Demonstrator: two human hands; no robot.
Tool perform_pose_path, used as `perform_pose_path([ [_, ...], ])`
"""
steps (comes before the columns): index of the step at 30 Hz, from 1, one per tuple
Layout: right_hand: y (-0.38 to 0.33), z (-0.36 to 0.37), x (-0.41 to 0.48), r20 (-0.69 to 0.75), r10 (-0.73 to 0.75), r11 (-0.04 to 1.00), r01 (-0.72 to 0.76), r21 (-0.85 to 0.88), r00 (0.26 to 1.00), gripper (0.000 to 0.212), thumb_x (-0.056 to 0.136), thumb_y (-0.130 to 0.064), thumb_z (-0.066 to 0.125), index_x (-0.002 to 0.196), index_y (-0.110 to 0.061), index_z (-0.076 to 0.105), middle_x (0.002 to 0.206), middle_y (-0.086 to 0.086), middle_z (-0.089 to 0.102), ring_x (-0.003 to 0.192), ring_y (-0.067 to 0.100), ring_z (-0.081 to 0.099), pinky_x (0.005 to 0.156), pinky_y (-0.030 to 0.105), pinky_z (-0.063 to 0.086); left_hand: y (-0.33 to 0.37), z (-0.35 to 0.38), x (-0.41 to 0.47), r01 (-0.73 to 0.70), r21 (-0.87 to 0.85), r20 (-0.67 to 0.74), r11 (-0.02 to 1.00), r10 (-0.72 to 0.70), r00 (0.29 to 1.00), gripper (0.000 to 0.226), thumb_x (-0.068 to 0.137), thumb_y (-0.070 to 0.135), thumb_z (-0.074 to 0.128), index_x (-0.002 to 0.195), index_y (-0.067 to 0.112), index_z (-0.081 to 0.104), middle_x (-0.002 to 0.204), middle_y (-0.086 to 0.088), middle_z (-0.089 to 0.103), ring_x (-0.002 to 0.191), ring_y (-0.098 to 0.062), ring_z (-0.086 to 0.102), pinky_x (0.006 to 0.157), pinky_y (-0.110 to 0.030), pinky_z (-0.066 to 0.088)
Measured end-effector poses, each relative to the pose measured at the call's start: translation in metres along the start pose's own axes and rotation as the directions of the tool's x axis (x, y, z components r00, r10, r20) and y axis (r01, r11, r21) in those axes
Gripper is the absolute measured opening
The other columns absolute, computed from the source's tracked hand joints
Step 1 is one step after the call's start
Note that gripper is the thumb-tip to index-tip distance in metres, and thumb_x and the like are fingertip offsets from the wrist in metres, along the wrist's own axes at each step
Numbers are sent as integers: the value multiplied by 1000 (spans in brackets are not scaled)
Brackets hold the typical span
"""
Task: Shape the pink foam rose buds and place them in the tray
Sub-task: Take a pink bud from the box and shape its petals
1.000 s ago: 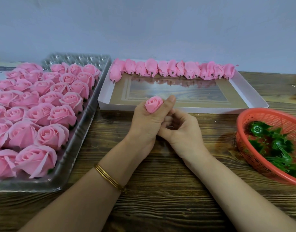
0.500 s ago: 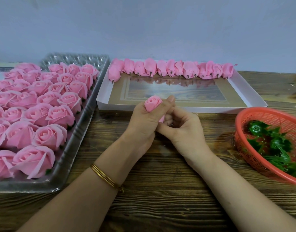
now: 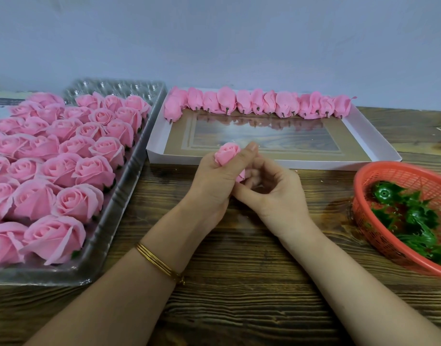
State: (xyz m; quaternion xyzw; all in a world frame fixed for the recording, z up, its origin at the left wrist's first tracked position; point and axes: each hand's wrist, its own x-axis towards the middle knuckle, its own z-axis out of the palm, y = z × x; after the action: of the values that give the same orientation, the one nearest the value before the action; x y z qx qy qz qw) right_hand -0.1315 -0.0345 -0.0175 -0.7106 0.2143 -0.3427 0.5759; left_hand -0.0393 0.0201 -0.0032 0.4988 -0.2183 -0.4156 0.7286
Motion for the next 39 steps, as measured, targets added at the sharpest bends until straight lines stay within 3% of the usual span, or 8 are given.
perform_pose_path([
  [5, 1, 0, -1, -64, -27, 997, 22, -74, 998, 15, 68, -20, 76, 79, -23, 67, 60, -17, 59, 57, 1, 51, 61, 21, 47, 0, 0, -1, 12, 13, 11, 1000, -12, 1000, 21, 89, 18, 66, 98, 1, 59, 89, -21, 55, 85, -30, 56, 77, -34, 53],
  [10, -1, -1, -1, -48, -15, 1000, 14, -12, 999, 26, 74, 0, 76, 78, -23, 67, 57, -12, 52, 59, 7, 46, 62, 23, 45, 3, -3, -1, -7, 28, 120, 1000, 3, 993, 9, 81, 8, 67, 85, 0, 65, 76, -12, 60, 75, -20, 58, 72, -25, 54],
  [16, -4, -5, 0, 45, 110, 985, -115, 125, 993, 13, 81, 1, 72, 91, -7, 71, 63, 6, 53, 58, 10, 48, 60, 18, 46, 10, -11, -2, 7, 71, 292, 997, -28, 956, 52, 72, 12, 82, 112, -6, 55, 99, -24, 49, 92, -34, 46, 75, -38, 43],
  [21, -5, -7, 2, 128, 248, 928, -274, 253, 960, 12, 85, -4, 66, 77, -10, 74, 57, 4, 56, 57, 14, 48, 60, 25, 42, 14, -19, 0, 24, 101, 411, 995, -64, 909, 66, 59, 38, 82, 104, -4, 60, 83, -15, 55, 75, -31, 44, 58, -30, 44],
  [27, -6, -6, 3, 222, 322, 840, -385, 381, 921, 29, 89, -2, 59, 64, -12, 72, 59, 6, 52, 57, 13, 46, 56, 20, 40, 11, -16, -1, -2, 140, 352, 990, -48, 935, 50, 71, 39, 69, 98, -2, 62, 72, -10, 54, 57, -22, 45, 57, -37, 38],
  [31, -4, -6, 4, 228, 306, 820, -377, 431, 924, 5, 74, -3, 70, 78, -4, 72, 64, 8, 58, 61, 13, 52, 57, 18, 46, 8, -15, 1, -10, 125, 247, 992, -22, 969, 40, 76, 36, 67, 92, -1, 65, 82, -20, 59, 62, -20, 56, 57, -34, 43],
  [35, 0, -6, 2, 135, 270, 898, -300, 322, 953, 49, 56, -18, 80, 99, 2, 69, 76, 12, 63, 73, 20, 57, 63, 21, 48, 5, -16, 4, 9, 88, 182, 996, -24, 983, 34, 70, 33, 70, 84, 3, 67, 78, -13, 69, 71, -22, 68, 61, -31, 54],
  [39, 1, -4, 1, 85, 234, 924, -249, 291, 968, 25, 69, -5, 78, 92, -1, 69, 67, 4, 65, 62, 10, 57, 59, 16, 49, 4, -14, 4, -5, 87, 180, 996, -10, 984, 40, 69, 33, 72, 88, -1, 65, 79, -13, 66, 73, -22, 66, 59, -31, 52],
])
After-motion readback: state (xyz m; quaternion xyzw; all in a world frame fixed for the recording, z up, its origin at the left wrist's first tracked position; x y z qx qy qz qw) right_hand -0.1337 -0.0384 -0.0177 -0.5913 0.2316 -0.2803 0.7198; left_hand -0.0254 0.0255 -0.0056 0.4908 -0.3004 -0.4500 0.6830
